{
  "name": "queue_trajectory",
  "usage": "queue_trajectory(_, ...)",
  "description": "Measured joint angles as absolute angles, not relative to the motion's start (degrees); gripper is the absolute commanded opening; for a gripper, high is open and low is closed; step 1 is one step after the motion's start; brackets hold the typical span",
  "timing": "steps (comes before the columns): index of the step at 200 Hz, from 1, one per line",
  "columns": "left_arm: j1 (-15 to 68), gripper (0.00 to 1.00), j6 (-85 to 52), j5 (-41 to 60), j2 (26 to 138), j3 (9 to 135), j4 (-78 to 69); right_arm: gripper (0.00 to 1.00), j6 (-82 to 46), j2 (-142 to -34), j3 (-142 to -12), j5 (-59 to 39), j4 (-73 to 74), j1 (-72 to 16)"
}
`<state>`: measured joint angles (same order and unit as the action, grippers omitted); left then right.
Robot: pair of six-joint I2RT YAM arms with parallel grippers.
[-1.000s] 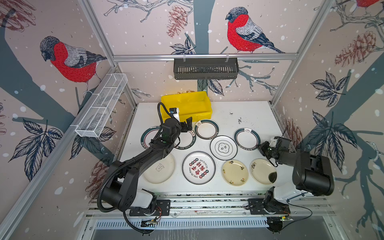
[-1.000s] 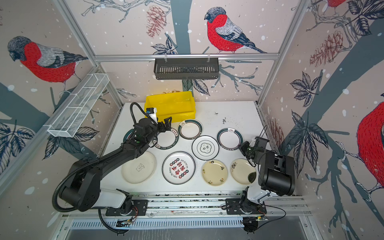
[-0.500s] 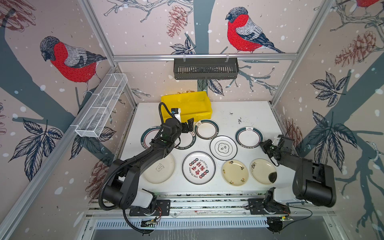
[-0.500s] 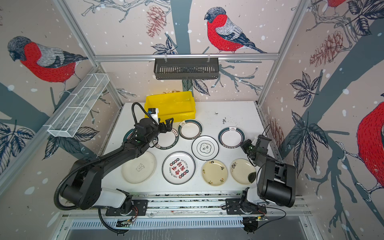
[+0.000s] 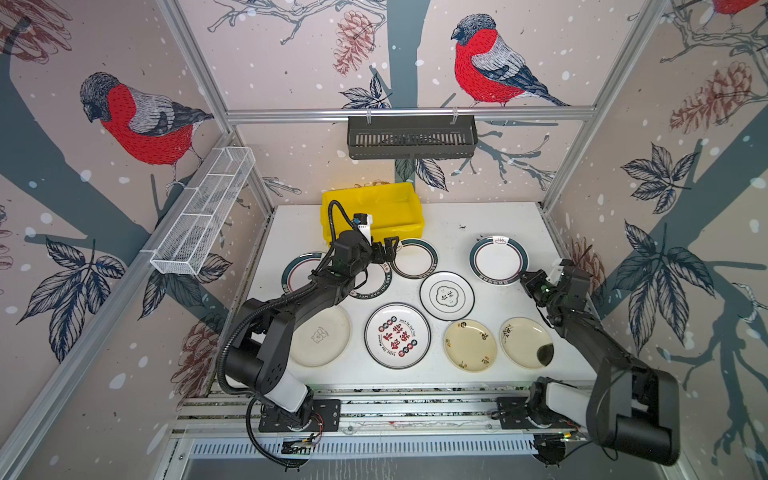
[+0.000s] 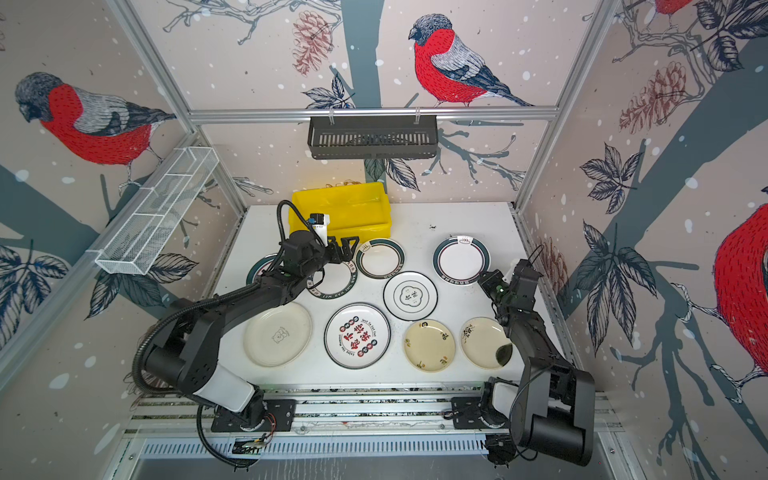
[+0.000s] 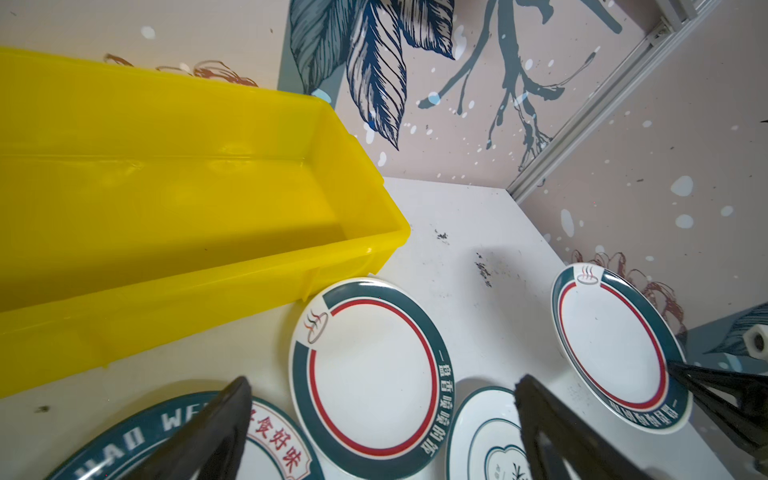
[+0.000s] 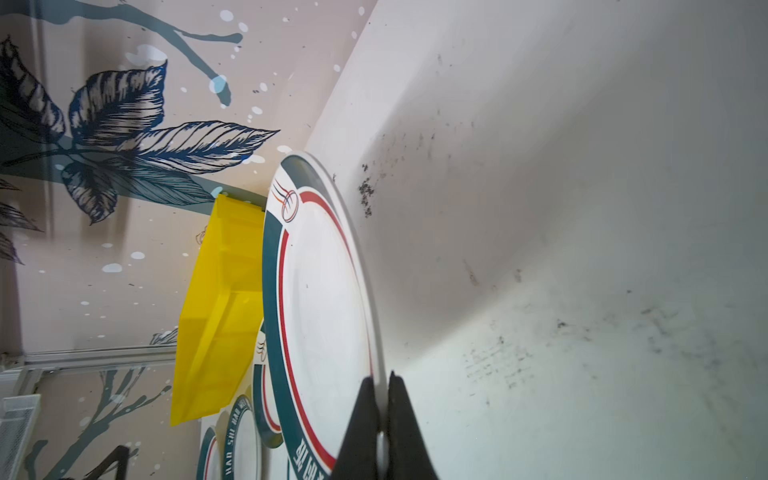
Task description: Place the plates into the plastic bin on the countertop
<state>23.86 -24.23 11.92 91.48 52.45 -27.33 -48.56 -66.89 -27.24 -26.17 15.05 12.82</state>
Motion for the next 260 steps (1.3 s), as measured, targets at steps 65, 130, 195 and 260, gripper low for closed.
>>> queue_trajectory(65, 25.8, 0.93, -31.7, 21.9, 97.8, 54.2, -32.4, 0.0, -51.1, -66.3, -30.0, -24.1, 15.2, 4.1)
queue_trajectory(130, 30.9, 0.78, -33.4, 23.9, 101.5, 59.4, -32.7, 0.0, -52.9, -67.6, -30.3, -23.6, 20.0, -0.2)
queue_trajectory(195, 32.8, 0.61, -35.7, 24.6, 104.6, 62.6, -32.5, 0.0, -55.5, -68.6, -29.7, -23.6, 26.3, -3.5)
queue_trajectory(260, 33.1, 0.41, -39.0, 27.4, 107.4, 62.3, -36.0, 0.0, -56.8, -74.2, -29.6, -27.1, 31.2, -5.2)
